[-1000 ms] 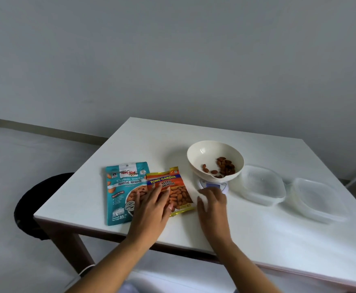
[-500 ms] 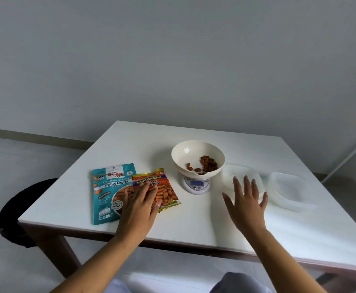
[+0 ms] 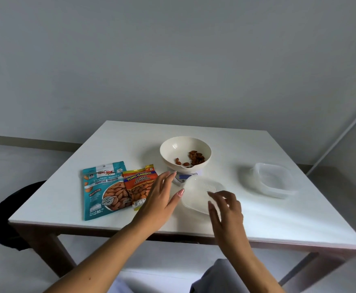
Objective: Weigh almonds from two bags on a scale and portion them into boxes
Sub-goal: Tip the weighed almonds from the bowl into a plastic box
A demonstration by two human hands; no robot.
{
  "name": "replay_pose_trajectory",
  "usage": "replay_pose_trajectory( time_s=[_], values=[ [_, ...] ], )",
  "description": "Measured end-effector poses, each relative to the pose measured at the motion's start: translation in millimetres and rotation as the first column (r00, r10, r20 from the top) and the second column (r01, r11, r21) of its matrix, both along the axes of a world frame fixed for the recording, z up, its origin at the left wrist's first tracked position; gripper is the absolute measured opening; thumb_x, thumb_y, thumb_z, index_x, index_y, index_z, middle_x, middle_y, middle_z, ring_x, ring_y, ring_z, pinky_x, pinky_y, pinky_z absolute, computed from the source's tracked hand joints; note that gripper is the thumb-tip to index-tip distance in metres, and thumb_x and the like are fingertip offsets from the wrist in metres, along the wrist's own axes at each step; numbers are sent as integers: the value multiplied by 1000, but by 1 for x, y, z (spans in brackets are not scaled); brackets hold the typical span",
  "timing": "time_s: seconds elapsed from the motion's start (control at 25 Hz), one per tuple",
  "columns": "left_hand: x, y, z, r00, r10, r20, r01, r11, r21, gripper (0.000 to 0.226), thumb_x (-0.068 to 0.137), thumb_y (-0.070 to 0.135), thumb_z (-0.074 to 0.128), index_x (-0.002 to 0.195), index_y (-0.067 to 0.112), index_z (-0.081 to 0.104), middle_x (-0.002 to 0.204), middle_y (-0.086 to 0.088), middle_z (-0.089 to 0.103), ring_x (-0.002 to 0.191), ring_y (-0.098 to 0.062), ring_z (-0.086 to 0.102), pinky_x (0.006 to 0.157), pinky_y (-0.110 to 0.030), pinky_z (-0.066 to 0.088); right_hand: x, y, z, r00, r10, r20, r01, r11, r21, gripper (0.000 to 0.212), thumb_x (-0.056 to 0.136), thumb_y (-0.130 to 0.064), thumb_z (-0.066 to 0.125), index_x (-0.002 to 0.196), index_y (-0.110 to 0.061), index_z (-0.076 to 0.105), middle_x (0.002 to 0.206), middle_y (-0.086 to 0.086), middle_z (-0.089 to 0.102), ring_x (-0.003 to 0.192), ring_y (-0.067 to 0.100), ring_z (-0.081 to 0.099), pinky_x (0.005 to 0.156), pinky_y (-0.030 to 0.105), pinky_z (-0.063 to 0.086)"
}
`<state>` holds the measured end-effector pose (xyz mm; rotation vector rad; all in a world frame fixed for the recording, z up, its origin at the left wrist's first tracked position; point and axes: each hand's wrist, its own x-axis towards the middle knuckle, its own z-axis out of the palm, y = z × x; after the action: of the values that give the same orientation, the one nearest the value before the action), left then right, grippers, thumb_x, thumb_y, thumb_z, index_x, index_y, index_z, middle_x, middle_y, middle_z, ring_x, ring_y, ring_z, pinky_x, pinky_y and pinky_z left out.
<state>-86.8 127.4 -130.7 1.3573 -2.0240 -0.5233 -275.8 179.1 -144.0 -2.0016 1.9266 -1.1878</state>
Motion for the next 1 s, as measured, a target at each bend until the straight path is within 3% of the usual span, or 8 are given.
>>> replay_pose_trajectory(
  time_s=[0.08,0.16,0.28,0.44,0.56,0.64,0.76,1.0],
  values=[
    [-6,-1,6,998,-55,37,55,998,15,66,95,53,40,150,21,23,154,7,21,143,-8,19,118,-34,27,-12,-5,1,962,-85,259,95,995,-26,23,92,-14,53,115,-14,58,111,6,49,99,24,51,83,31,44],
    [-11,-4,12,973,-135,189,123,990,76,77,89,64,41,151,23,19,155,11,14,145,-10,16,119,-35,23,-26,-16,2,856,-258,449,201,964,172,18,94,-13,50,109,-5,57,106,12,54,89,27,54,72,29,43],
    [-25,-9,22,857,-241,456,182,969,170,93,80,76,43,153,27,10,159,15,-5,148,-19,0,120,-41,11,-30,-25,-2,850,-304,431,118,907,405,25,97,-20,44,93,-1,59,90,17,65,78,30,56,61,33,41],
    [-39,-12,24,740,-322,590,268,946,181,103,75,81,42,154,28,1,160,8,-20,147,-14,-22,119,-48,-13,-27,-31,-1,938,-167,304,26,908,418,30,98,-25,41,80,-4,50,69,3,54,68,26,48,53,24,33],
    [-40,-19,19,655,-324,682,297,941,162,116,64,89,43,152,33,-9,161,3,-18,148,-17,-21,117,-57,-12,-29,-38,-3,979,-29,204,-60,907,417,27,99,-27,39,80,-9,47,68,-1,50,67,25,46,54,23,32],
    [-38,-23,19,646,-312,697,286,945,157,121,59,91,45,150,36,-12,162,-2,-6,149,-23,-11,116,-60,-6,-26,-40,-6,983,5,181,-79,912,403,27,99,-28,39,78,-13,46,70,0,52,66,25,46,54,25,33],
    [-37,-20,17,676,-254,692,272,958,86,116,59,89,48,150,36,1,156,-6,14,147,-28,8,117,-59,7,-20,-40,-13,984,-38,173,-26,934,355,31,98,-31,39,71,-16,44,65,0,52,63,26,46,55,35,32],
    [-27,-11,10,769,-148,623,248,966,-78,106,59,89,47,146,35,18,149,1,26,140,-21,25,116,-51,18,-9,-40,-17,967,-57,248,-14,961,277,35,97,-30,42,72,-6,48,66,8,56,65,32,47,57,37,34]
  ],
)
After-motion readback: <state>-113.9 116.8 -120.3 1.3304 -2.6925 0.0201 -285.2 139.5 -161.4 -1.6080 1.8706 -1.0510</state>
